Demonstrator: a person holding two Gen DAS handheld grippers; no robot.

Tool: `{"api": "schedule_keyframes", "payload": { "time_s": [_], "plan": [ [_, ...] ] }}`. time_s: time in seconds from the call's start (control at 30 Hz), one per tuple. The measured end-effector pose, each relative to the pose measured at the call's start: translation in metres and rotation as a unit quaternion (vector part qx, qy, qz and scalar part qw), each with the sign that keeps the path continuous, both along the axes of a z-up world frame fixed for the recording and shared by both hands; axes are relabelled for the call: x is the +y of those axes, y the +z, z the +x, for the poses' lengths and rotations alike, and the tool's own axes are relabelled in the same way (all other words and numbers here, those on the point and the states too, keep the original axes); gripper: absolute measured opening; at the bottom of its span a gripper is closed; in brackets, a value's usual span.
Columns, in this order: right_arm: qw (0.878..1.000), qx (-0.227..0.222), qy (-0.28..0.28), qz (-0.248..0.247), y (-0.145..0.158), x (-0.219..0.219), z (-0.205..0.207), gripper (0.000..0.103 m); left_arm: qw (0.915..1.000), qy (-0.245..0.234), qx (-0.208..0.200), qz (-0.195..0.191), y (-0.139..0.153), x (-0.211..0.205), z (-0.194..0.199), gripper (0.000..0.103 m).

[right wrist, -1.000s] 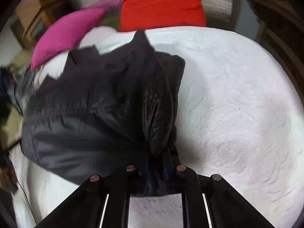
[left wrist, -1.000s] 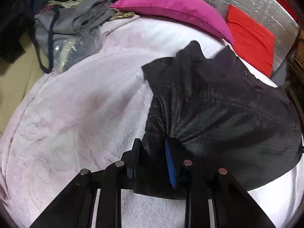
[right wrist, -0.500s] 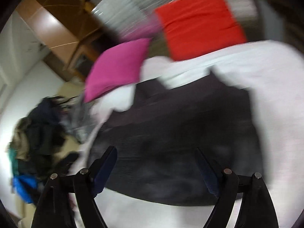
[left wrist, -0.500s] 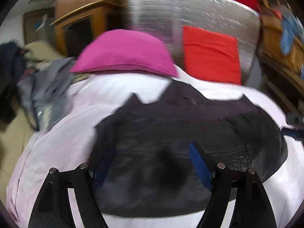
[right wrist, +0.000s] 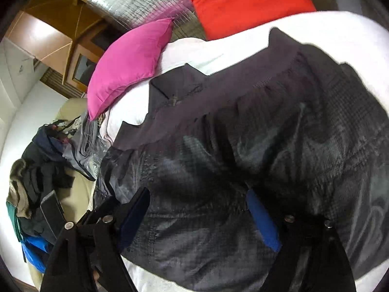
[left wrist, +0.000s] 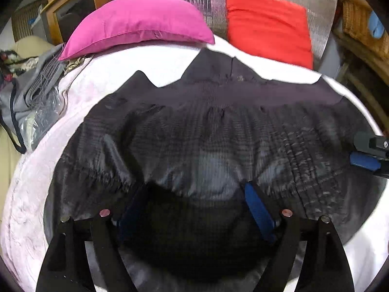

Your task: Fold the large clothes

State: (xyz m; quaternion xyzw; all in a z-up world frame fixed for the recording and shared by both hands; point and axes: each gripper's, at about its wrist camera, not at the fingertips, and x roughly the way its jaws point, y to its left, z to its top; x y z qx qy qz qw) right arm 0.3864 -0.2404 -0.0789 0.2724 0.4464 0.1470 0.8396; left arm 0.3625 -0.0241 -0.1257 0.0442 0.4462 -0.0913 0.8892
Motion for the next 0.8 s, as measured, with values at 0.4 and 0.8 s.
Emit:
{"api": "schedule_keyframes", "payload": {
  "time_s": [0.4,0.8],
  "plan": [
    [0.999,0.015,-0.052,0.003,-0.016,-0.052,-0.046,0.085,0.9949,0.098,0.023,0.013,-0.01,0.09,-0.011,0.09],
    [0.995,-0.047,0.01,0.082,0.032,0.007,-0.023,0.085,0.9938,0.092,-0.044,-0.044,0.037,0.056,-0.024,0.091]
  ]
}}
